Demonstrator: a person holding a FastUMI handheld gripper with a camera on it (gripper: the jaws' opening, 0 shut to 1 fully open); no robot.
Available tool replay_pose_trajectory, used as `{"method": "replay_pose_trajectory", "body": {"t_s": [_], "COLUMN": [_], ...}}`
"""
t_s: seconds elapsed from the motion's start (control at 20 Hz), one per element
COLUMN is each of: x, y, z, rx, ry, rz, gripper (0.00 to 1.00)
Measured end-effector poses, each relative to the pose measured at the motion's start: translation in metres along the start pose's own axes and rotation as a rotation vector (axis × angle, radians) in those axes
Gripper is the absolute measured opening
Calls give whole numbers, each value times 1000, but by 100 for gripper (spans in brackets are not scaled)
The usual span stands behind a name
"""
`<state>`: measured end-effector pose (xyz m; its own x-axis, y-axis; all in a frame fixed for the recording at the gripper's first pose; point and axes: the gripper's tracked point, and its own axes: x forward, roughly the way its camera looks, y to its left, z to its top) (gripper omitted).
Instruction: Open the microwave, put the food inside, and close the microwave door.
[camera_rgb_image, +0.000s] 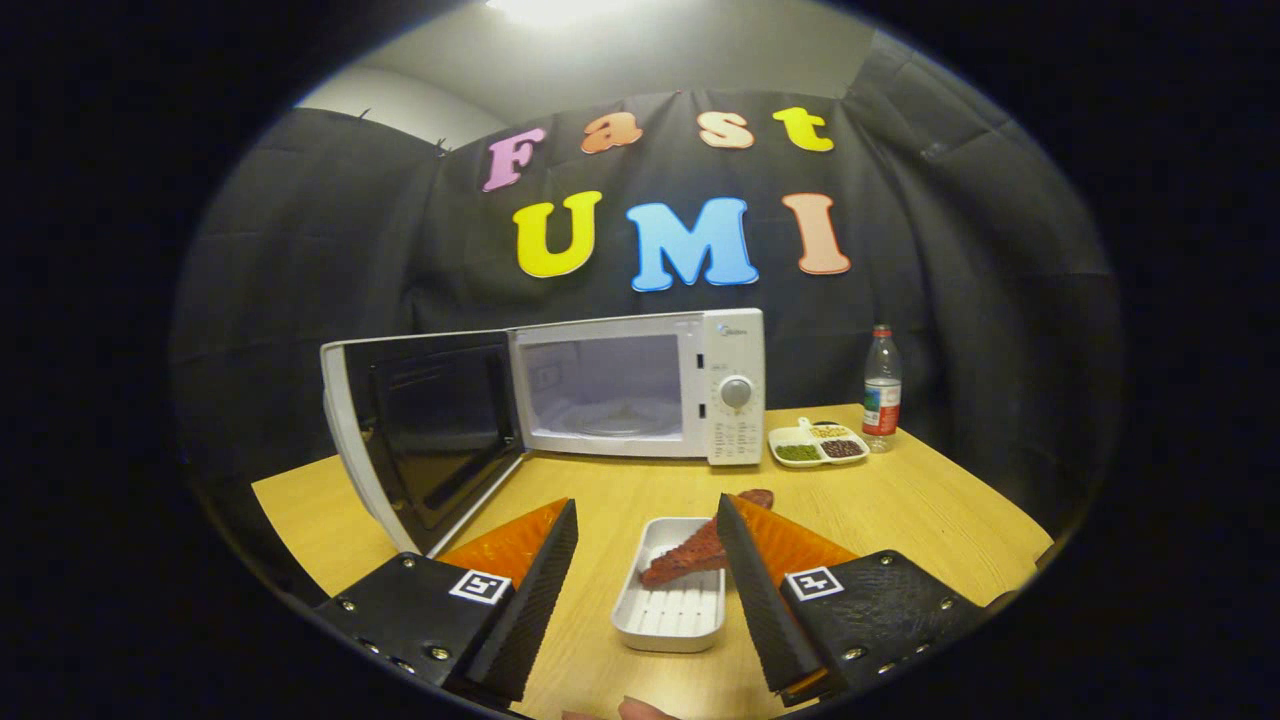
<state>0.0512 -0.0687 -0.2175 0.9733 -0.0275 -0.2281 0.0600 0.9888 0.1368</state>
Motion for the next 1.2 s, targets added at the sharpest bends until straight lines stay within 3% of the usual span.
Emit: {"method": "replay_pose_trajectory", "body": {"t_s": [0.1,0.2,0.45,0.65,0.8,1.0,1.2], "x": [13,32,76,98,108,102,100], "y": [-30,-41,-30,-32,-51,-40,-35], "z": [-14,-26,-41,-41,-38,-26,-20], "rx": [34,125,456,584,599,689,695], "ry": [34,67,134,127,82,88,111], "rz": [-57,-48,121,172,98,174,177], "gripper": [85,89,87,84,30,11,11]}}
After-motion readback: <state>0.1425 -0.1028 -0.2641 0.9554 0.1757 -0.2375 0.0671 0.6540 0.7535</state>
